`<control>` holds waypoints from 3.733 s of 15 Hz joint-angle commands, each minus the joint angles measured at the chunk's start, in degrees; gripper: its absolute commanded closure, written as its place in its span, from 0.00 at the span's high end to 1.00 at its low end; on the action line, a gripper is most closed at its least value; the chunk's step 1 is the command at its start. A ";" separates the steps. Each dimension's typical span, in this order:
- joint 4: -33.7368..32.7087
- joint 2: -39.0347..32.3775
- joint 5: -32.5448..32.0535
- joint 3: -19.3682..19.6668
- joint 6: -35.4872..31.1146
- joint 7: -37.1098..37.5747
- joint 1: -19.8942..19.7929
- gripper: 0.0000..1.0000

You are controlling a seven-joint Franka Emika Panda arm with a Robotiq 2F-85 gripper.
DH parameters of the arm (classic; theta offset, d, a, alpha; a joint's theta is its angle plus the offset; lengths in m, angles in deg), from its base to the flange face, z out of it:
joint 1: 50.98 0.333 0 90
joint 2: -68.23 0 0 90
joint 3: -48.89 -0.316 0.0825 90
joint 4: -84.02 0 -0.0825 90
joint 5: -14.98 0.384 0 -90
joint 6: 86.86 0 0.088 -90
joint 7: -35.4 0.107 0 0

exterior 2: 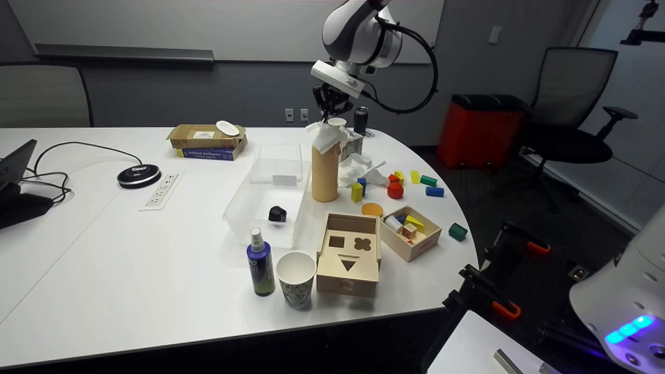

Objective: Pick up the wipe and clean the bottle

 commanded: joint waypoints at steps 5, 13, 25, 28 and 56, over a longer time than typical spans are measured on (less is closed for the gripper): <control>-0.78 0.73 -1.04 0.30 5.29 2.27 0.59 0.00; -0.46 0.47 -4.44 2.84 2.83 6.37 1.77 0.00; -1.06 -0.47 -3.98 2.23 5.15 9.15 1.78 0.00; -1.24 0.02 -4.14 1.99 7.06 10.80 1.99 0.00; -5.21 -1.03 -8.80 10.09 8.34 17.23 -8.81 0.00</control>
